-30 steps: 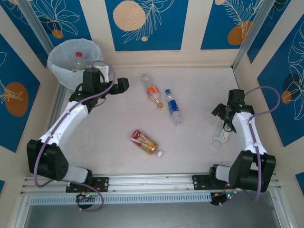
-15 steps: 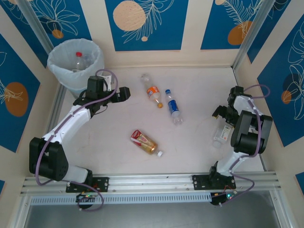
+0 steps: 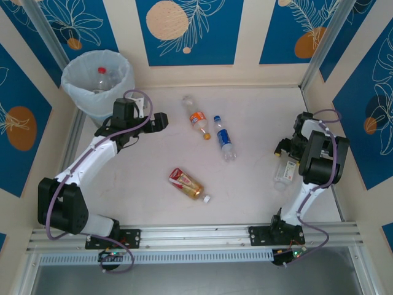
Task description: Put the plastic bottles in the bin
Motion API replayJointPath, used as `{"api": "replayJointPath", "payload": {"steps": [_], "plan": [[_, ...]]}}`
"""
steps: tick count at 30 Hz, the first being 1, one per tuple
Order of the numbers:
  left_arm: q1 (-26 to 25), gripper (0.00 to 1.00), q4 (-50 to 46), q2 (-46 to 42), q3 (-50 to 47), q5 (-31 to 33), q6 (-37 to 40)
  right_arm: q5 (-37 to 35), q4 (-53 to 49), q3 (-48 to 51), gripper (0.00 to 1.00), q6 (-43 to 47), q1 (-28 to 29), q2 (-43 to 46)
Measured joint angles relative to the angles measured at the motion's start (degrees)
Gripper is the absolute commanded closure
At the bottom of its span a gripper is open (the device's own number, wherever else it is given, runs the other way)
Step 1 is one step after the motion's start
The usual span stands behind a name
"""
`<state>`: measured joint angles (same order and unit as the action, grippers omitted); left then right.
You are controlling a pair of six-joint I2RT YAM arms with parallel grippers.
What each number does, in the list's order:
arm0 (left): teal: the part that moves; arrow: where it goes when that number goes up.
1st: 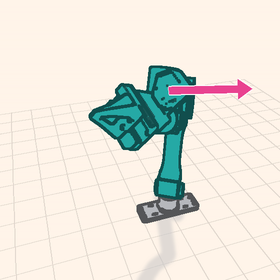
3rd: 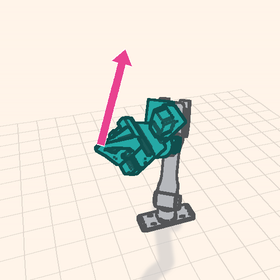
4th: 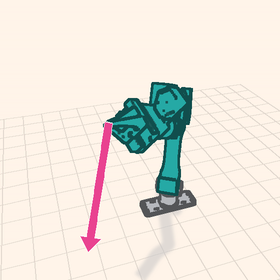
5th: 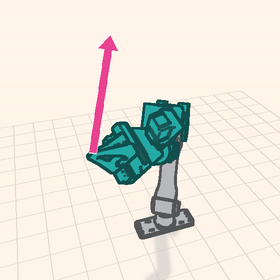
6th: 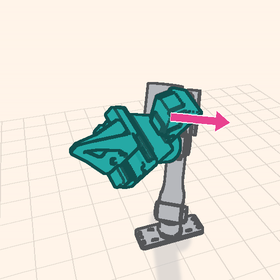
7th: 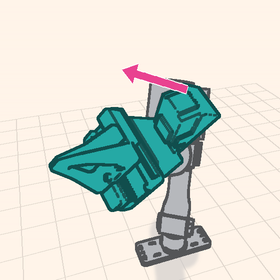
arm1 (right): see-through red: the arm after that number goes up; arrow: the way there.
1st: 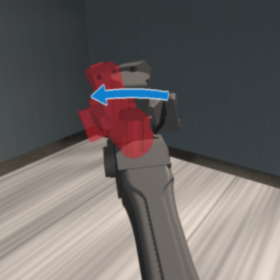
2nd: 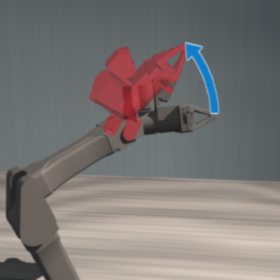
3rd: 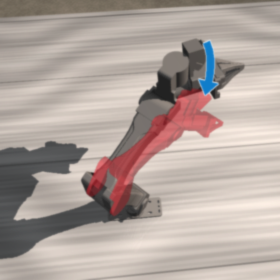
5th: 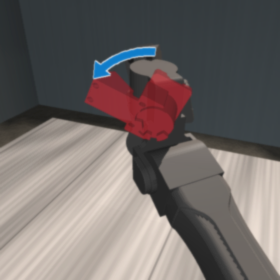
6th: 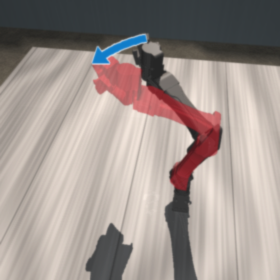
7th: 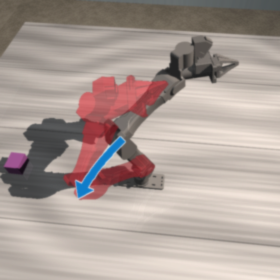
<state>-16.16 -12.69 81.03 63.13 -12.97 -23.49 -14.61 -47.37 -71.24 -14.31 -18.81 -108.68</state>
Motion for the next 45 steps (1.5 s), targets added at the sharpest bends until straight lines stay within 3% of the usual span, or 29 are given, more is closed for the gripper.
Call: {"api": "replayJointPath", "payload": {"steps": [11, 27, 35, 45], "plan": [[0.00, 0.01, -0.15, -1.38, -2.29, -0.20, -0.04, 2.32, 1.68, 1.99, 0.45, -2.89, 2.93, 5.53], [-1.01, 0.01, 0.85, -2.84, -5.86, -3.63, -1.57, 1.46, 13.27, 13.27, 0.50, -14.40, 18.84, 22.03], [-5.31, 0.01, 3.56, -2.45, -6.08, -5.92, -2.78, 0.26, 25.86, 23.32, 0.51, -23.91, 23.63, 31.30], [-15.04, 0.01, 5.53, 2.47, -2.45, -10.21, -0.55, -1.05, 32.24, 23.58, 0.51, -29.40, 29.66, 36.96]]}}
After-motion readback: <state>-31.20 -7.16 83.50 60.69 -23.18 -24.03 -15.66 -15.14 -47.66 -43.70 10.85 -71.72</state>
